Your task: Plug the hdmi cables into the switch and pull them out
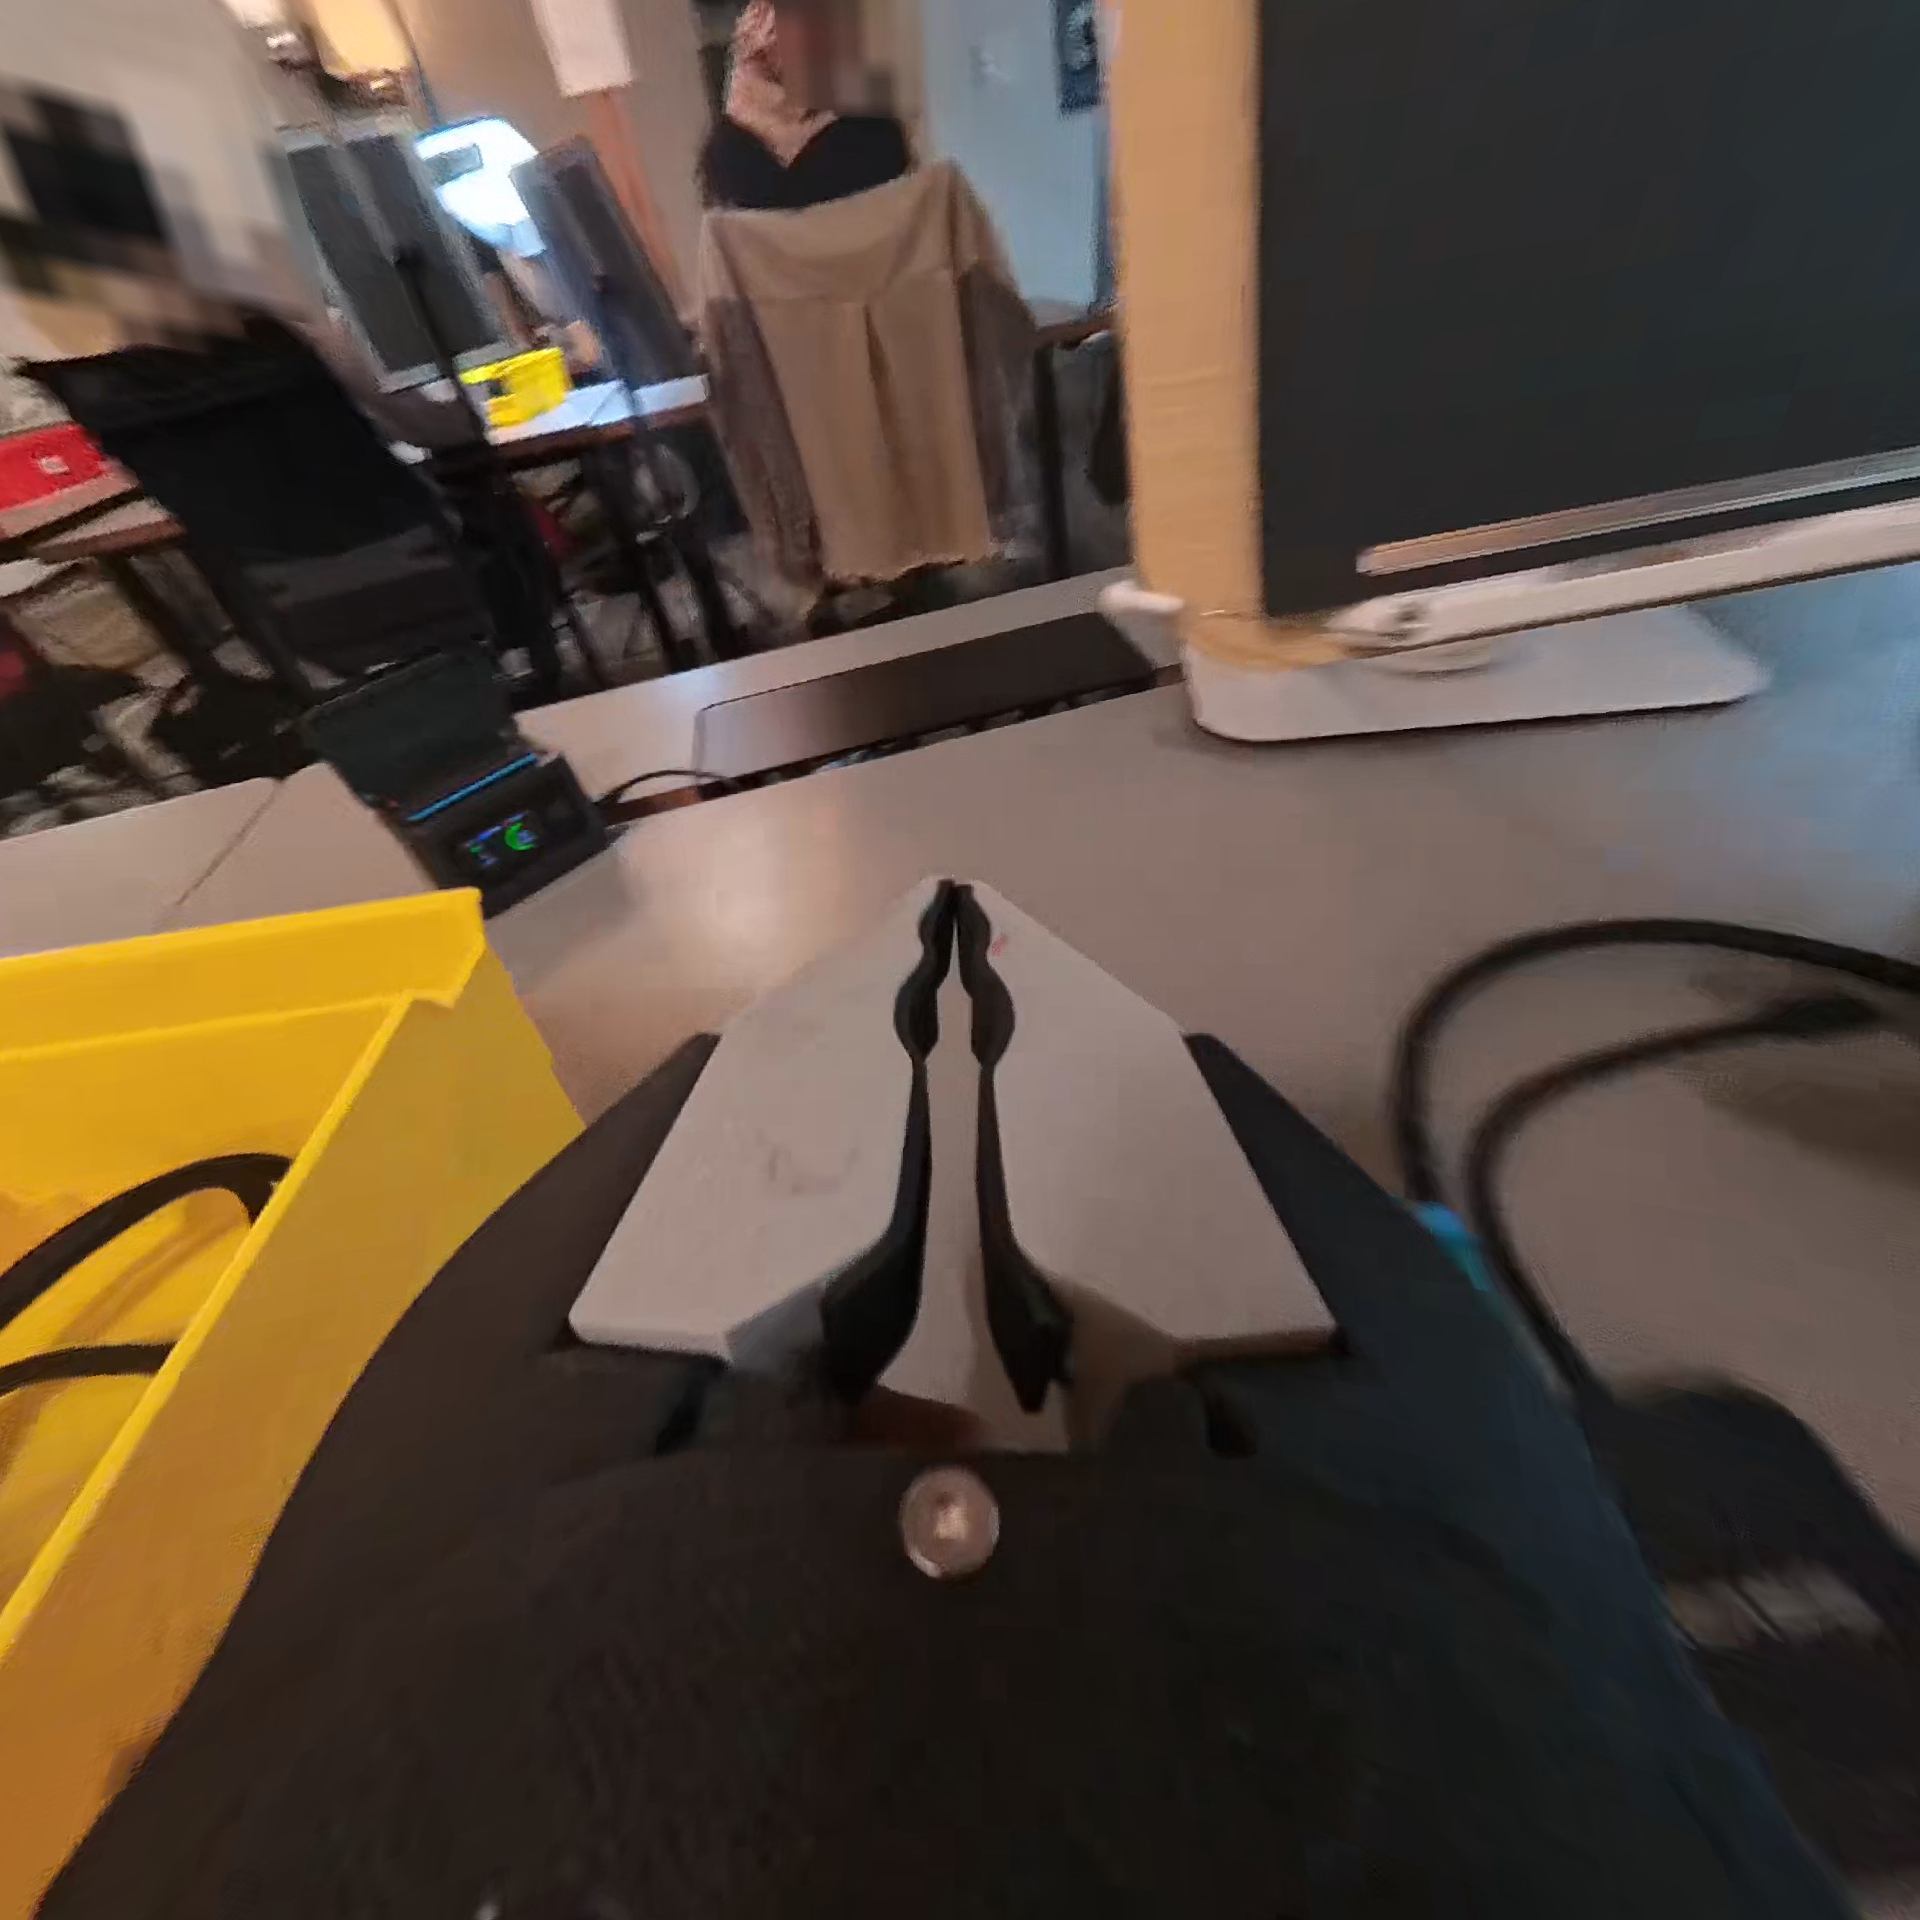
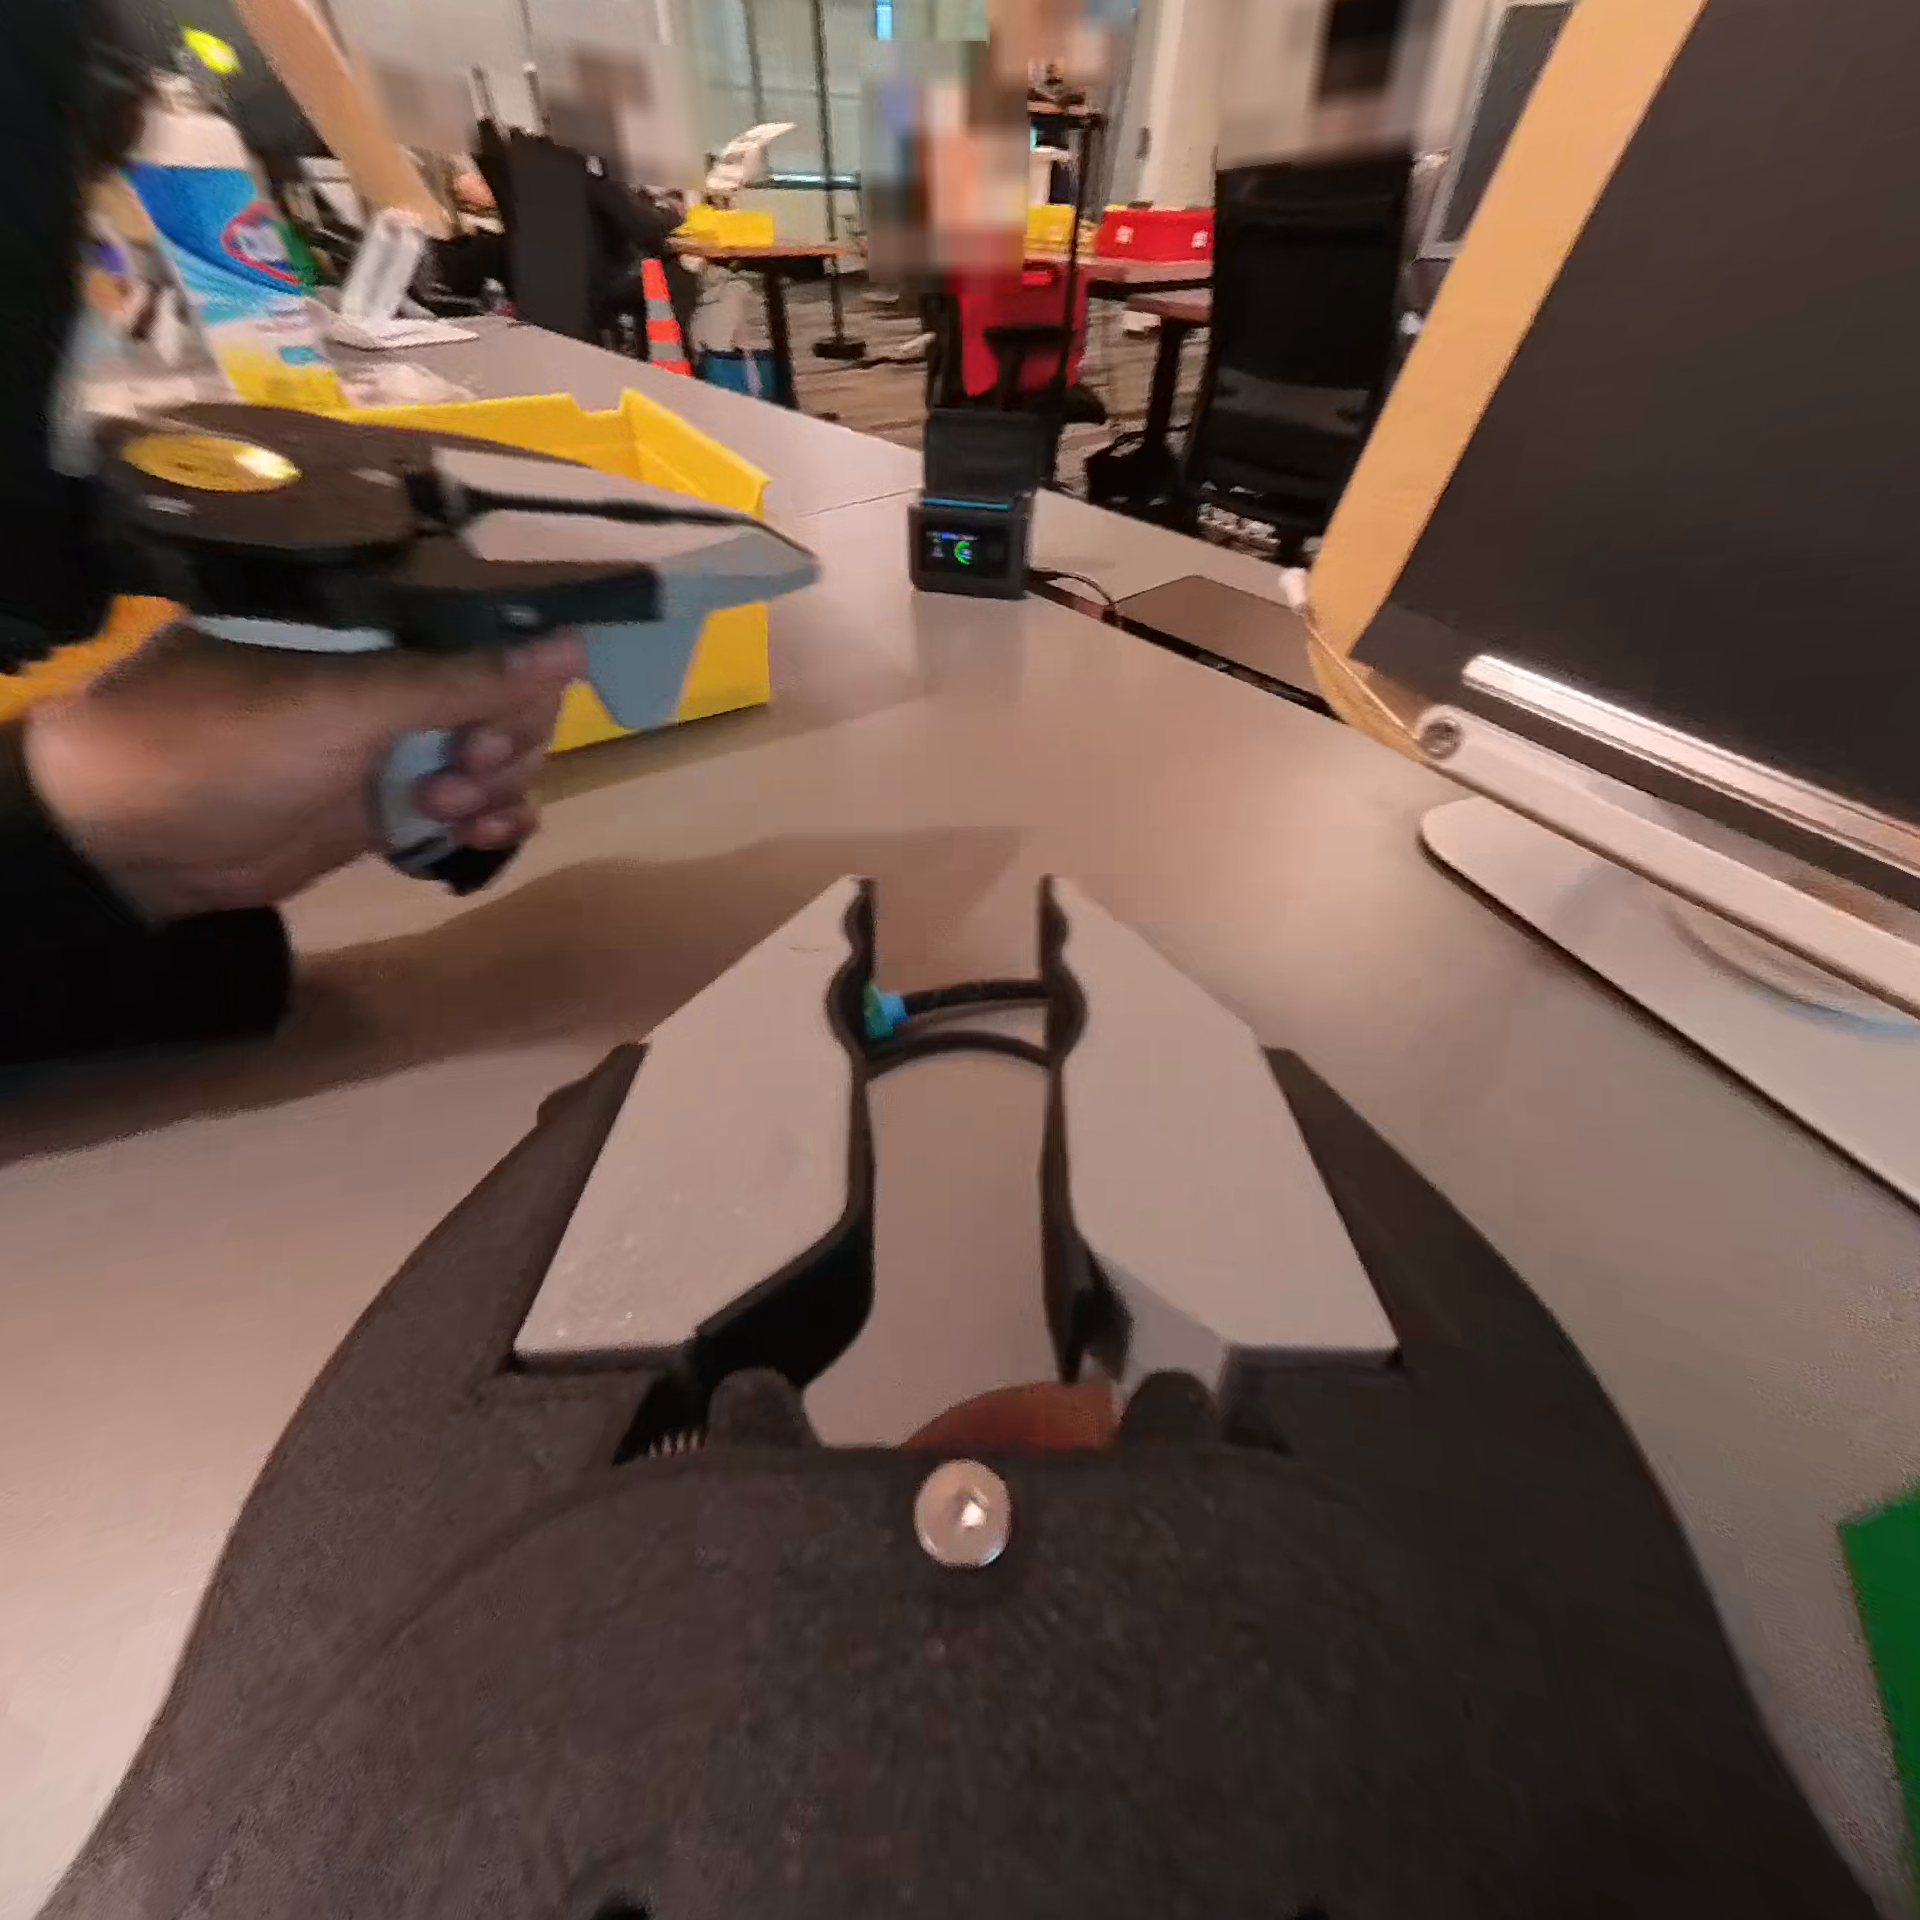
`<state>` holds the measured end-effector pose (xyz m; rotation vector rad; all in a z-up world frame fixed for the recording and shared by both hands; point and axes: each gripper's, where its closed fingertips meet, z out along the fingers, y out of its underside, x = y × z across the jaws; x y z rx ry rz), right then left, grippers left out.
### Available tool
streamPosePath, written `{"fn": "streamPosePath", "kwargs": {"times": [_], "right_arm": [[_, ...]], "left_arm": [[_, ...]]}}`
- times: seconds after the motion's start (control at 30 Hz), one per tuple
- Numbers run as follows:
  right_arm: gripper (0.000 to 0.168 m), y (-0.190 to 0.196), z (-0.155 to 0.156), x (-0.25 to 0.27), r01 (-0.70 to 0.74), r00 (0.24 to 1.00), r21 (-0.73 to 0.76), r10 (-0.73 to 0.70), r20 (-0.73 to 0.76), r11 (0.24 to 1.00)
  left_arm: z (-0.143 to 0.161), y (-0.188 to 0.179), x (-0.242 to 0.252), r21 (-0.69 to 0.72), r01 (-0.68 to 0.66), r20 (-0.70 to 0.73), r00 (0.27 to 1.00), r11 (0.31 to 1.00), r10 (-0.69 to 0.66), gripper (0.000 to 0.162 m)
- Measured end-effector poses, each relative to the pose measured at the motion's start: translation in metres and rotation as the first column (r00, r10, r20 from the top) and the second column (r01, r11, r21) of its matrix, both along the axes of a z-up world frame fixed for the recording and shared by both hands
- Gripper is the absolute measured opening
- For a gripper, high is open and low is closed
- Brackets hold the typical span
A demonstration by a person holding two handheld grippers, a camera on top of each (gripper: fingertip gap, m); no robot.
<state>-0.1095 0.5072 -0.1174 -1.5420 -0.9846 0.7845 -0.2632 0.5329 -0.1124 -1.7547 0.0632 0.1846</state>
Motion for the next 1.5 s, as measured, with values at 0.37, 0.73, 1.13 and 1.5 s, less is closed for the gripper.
{"fn": "streamPosePath", "kwargs": {"times": [0.37, 0.73, 1.13, 1.5], "right_arm": [[0.062, -0.003, -0.027, 0.026, 0.124, 0.976, -0.001, -0.122, 0.181, 0.992], [0.111, 0.022, -0.062, 0.084, 0.397, 0.865, -0.032, -0.362, 0.348, 0.917], [0.148, 0.033, -0.115, 0.111, 0.582, 0.754, -0.265, -0.389, 0.529, 0.768], [0.156, 0.024, -0.117, 0.11, 0.57, 0.757, -0.27, -0.369, 0.538, 0.776]], "left_arm": [[-0.025, 0.013, -0.008, -0.066, -0.089, 0.021, 0.996, 0.994, 0.091, 0.0], [-0.023, -0.001, 0.024, -0.044, 0.071, 0.044, 0.997, 0.996, -0.069, 0.055], [-0.027, -0.011, 0.035, -0.038, 0.1, 0.032, 0.995, 0.994, -0.099, 0.056], [-0.009, -0.027, 0.038, 0.088, -0.001, 0.0, 1.0, 0.996, 0.001, 0.054]]}}
